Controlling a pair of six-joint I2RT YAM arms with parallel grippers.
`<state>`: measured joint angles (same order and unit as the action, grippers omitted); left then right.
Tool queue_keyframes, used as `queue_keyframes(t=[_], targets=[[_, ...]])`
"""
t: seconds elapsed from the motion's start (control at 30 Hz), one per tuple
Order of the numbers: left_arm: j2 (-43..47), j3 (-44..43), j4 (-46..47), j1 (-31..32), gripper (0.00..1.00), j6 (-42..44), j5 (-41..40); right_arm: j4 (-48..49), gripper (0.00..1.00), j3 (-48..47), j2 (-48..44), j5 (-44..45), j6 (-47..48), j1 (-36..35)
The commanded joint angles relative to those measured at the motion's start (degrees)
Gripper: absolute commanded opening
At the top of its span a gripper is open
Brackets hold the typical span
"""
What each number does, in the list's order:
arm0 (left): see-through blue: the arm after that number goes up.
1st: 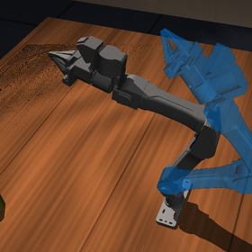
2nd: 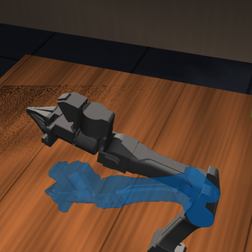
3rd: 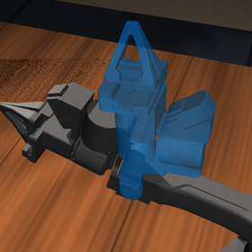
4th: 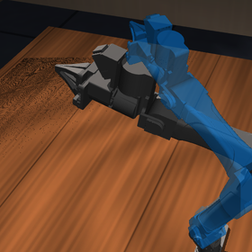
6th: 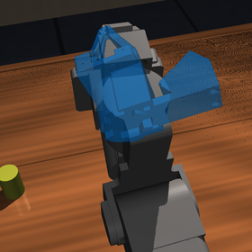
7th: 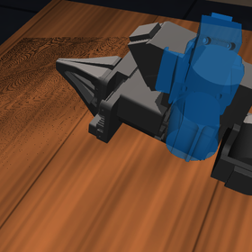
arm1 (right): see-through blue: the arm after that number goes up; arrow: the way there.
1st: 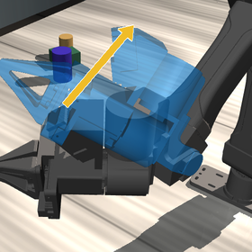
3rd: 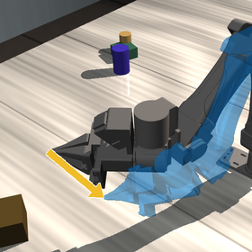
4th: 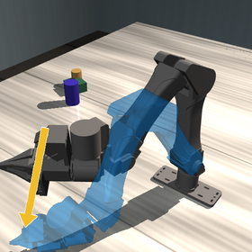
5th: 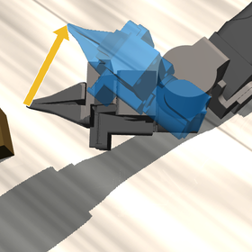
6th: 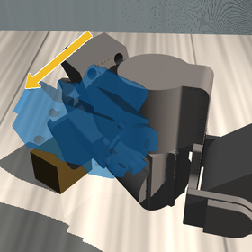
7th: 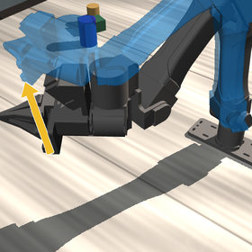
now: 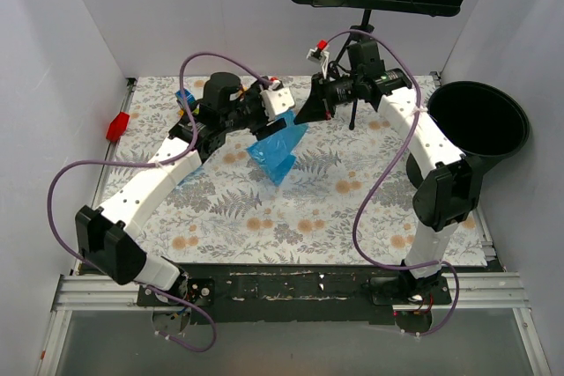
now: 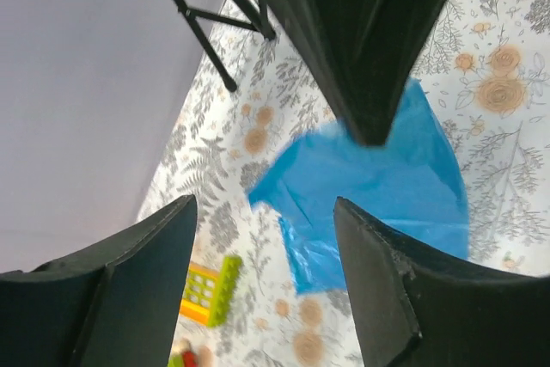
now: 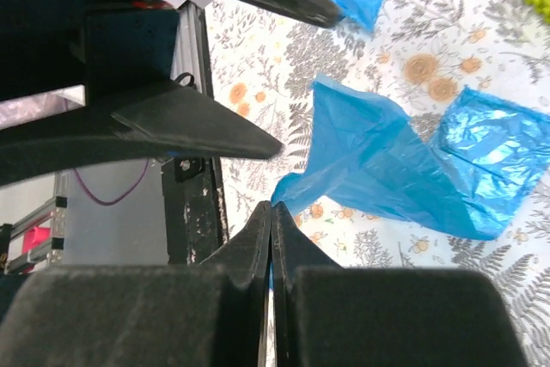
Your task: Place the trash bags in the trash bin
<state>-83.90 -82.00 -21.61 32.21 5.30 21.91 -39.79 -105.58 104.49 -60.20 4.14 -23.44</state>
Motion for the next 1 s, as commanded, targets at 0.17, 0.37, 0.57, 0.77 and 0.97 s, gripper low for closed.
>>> queue_keyframes(t=[0.17,0.37,0.57,0.77,0.97], targets=[[12.4,4.2,-2.7,-0.9,0.32,-15.0,11.9,11.6,0.01,1.3,-6.1,0.1,-8.9,1.1],[2.5,-2.3,-0.1,-0.9,0.4,-24.1,16.5,11.5,0.01,0.2,-6.0,-0.3,-9.2,1.1],[-1.0,-4.0,3.2,-0.9,0.47,-26.7,18.5,11.6,0.01,0.6,-7.0,0.2,-9.1,1.1],[-2.0,-4.4,4.6,-0.9,0.45,-26.6,20.2,11.3,0.01,2.2,-7.7,0.8,-8.9,1.1],[-2.1,-4.7,5.9,-0.9,0.37,-27.5,20.8,10.3,0.01,2.7,-7.9,1.1,-8.0,1.1]])
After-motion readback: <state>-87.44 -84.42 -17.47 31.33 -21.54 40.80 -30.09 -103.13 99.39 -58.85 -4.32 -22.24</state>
